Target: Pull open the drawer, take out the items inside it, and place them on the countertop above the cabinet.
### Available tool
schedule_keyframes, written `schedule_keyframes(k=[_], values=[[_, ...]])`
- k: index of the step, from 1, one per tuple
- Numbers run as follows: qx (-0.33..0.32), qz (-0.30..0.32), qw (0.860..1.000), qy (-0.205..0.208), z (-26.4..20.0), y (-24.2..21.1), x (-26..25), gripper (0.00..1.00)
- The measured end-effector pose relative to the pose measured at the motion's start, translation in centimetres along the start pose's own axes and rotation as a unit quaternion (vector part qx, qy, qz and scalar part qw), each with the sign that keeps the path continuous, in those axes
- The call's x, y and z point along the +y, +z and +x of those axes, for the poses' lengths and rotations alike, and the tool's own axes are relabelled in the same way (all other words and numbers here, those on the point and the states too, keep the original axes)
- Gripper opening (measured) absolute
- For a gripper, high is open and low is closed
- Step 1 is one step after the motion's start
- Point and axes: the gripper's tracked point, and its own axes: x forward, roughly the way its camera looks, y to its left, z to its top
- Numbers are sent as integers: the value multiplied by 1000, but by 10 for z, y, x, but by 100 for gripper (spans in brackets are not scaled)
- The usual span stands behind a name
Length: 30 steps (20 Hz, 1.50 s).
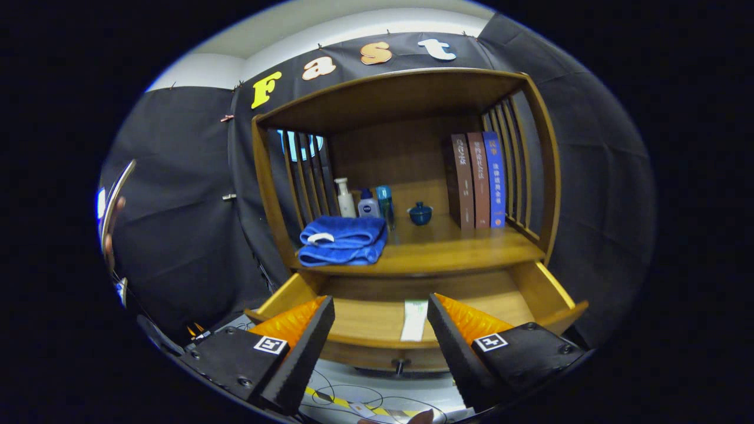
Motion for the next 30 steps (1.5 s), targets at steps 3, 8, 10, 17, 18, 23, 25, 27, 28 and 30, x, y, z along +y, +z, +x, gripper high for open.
schedule_keyframes(k=[3,8,10,17,18,23,25,27,28,30], values=[[73,-18,997,9,39,5,-8,99],[242,-21,970,-12,93,-44,-32,98],[298,-27,954,-10,101,-72,-34,99],[401,-39,915,-19,118,-133,-39,98],[407,-39,912,-27,122,-139,-44,98],[429,-60,899,-60,130,-154,-68,99],[438,-57,895,-68,134,-161,-72,98],[447,-48,891,-72,139,-169,-74,98],[449,-47,889,-77,141,-171,-75,98],[455,-53,885,-85,146,-177,-78,94]])
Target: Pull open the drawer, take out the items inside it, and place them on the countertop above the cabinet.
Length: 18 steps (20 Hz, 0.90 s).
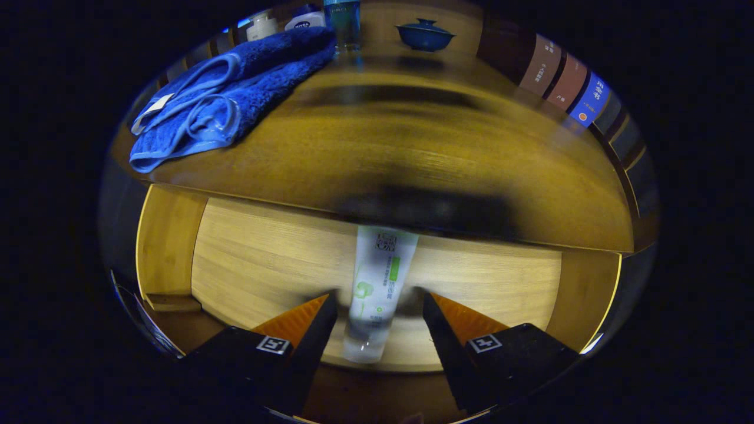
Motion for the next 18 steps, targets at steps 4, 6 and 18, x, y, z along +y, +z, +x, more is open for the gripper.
schedule_keyframes(k=[4,6,18], values=[[26,22,999,1,11,-10,9,56],[22,-1,1000,1,9,-8,6,44],[24,20,996,86,-73,-17,24,35]])
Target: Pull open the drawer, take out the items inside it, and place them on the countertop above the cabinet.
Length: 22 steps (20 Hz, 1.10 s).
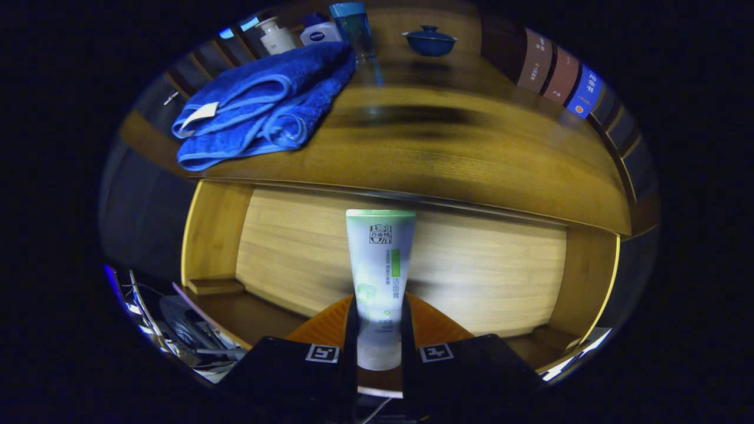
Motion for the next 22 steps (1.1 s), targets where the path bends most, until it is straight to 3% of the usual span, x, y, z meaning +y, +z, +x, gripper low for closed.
schedule_keyframes(k=[12,17,22], values=[[-63,36,996,48,-80,35,-2,34],[-112,32,993,3,-81,98,-21,35],[-106,41,993,-34,-58,140,-36,35]])
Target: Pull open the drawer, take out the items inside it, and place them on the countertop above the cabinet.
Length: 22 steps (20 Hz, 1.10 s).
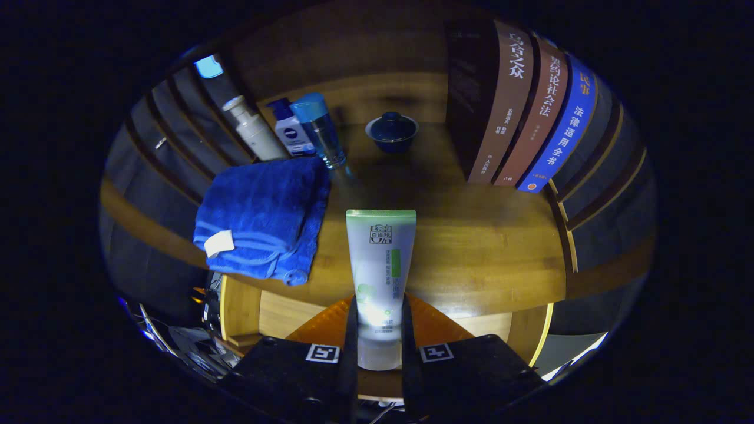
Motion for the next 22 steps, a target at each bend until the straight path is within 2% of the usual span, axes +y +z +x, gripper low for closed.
schedule_keyframes(k=[9,17,20,22], values=[[28,3,999,-36,45,20,-1,34],[42,-2,998,-51,57,27,2,36],[35,4,998,-52,53,32,3,53],[29,-7,998,-50,46,34,2,72]])
